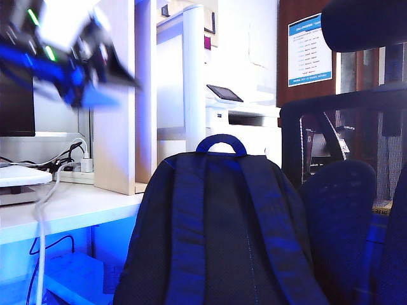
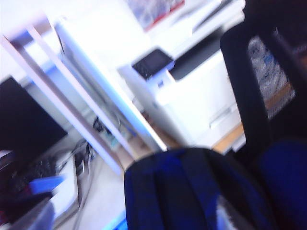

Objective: Grab the backpack from the chair and place it on the desk.

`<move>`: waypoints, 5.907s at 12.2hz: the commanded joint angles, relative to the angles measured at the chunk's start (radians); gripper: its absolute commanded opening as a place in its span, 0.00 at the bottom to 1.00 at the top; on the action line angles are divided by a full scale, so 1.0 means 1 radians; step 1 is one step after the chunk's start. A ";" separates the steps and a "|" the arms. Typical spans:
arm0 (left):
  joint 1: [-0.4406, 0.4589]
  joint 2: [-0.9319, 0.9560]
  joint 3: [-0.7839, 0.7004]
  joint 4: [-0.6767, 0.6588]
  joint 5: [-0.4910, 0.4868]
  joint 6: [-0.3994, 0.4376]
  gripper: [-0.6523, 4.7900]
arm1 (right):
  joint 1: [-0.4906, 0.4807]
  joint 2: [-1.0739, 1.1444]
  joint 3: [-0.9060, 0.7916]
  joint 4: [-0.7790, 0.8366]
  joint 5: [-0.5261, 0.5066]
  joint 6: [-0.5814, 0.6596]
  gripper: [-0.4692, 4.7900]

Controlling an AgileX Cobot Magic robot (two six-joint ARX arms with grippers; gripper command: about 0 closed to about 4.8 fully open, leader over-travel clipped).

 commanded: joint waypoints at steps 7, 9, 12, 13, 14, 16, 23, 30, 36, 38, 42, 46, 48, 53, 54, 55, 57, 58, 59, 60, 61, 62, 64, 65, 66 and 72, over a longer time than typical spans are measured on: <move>-0.036 0.576 0.594 -0.143 0.010 0.026 1.00 | 0.002 0.080 0.028 0.013 -0.067 0.000 0.91; -0.070 0.627 0.618 -0.131 0.026 0.039 1.00 | 0.015 0.129 0.028 0.013 -0.080 0.000 0.91; -0.107 0.656 0.618 -0.130 0.020 0.101 1.00 | 0.047 0.189 0.028 0.020 -0.082 0.000 0.91; -0.112 0.655 0.620 -0.121 0.028 0.130 0.42 | 0.054 0.195 0.028 0.019 -0.082 0.000 0.91; -0.112 0.655 0.621 -0.104 0.032 0.132 0.18 | 0.057 0.197 0.028 0.020 -0.083 0.000 0.91; -0.112 0.650 0.623 -0.074 0.031 0.130 0.11 | 0.057 0.197 0.028 0.019 -0.101 0.000 0.91; -0.113 0.382 0.623 -0.070 0.044 0.043 0.11 | 0.058 0.196 0.029 0.024 -0.180 0.001 0.91; -0.113 -0.010 0.623 -0.071 -0.168 0.021 0.11 | 0.064 0.196 0.031 0.006 -0.395 -0.038 0.91; 0.012 -0.236 0.623 -0.064 -0.385 0.051 0.11 | 0.065 0.143 0.055 0.015 -0.499 -0.083 0.91; 0.140 -0.286 0.623 -0.066 -0.406 0.042 0.11 | 0.081 0.132 0.056 0.022 -0.513 -0.083 0.91; 0.432 -0.297 0.692 -0.070 -0.404 0.028 0.11 | 0.131 0.124 0.073 0.019 -0.525 -0.083 0.91; 0.639 -0.196 0.743 0.002 -0.403 -0.141 0.11 | 0.157 0.124 0.073 0.006 -0.523 -0.083 0.91; 0.660 -0.136 0.743 -0.003 -0.404 -0.140 0.11 | 0.163 0.124 0.073 0.008 -0.523 -0.083 0.91; 0.681 -0.086 0.739 -0.119 -0.597 -0.132 1.00 | 0.175 0.123 0.080 0.005 -0.523 -0.081 0.90; 0.681 -0.087 0.739 -0.115 -0.633 -0.132 1.00 | 0.174 0.123 0.080 0.004 -0.523 -0.082 0.90; 0.684 -0.087 0.741 -0.112 -0.651 -0.132 1.00 | 0.174 0.124 0.080 0.005 -0.523 -0.081 0.90; 0.701 -0.092 0.741 -0.103 -0.728 -0.141 1.00 | 0.174 0.123 0.085 -0.008 -0.524 -0.082 0.90; 0.701 -0.096 0.741 -0.104 -0.716 -0.152 1.00 | 0.174 0.123 0.085 -0.011 -0.523 -0.082 0.90; 0.701 -0.107 0.741 -0.104 -0.621 -0.235 1.00 | 0.174 0.123 0.085 -0.011 -0.524 -0.082 0.89; 0.697 -0.132 0.741 -0.071 -0.114 -0.433 1.00 | 0.174 0.123 0.087 -0.010 -0.524 -0.084 0.89; 0.663 -0.158 0.741 -0.074 0.027 -0.460 1.00 | 0.174 0.122 0.091 -0.008 -0.523 -0.087 0.89; 0.519 -0.281 0.741 -0.151 0.109 -0.340 0.97 | 0.172 0.109 0.092 0.034 -0.521 -0.087 0.88; 0.409 -0.358 0.741 -0.258 0.091 -0.240 0.97 | 0.169 0.096 0.093 0.040 -0.494 -0.087 0.88; 0.241 -0.436 0.740 -0.458 0.002 -0.103 0.97 | 0.166 0.082 0.108 0.042 -0.470 -0.108 0.88; 0.129 -0.484 0.740 -0.617 -0.080 0.015 0.96 | 0.147 0.072 0.124 0.040 -0.470 -0.113 0.88; -0.092 -0.948 0.469 -1.007 -0.401 0.005 0.74 | 0.009 -0.171 0.143 -0.180 -0.445 -0.169 0.88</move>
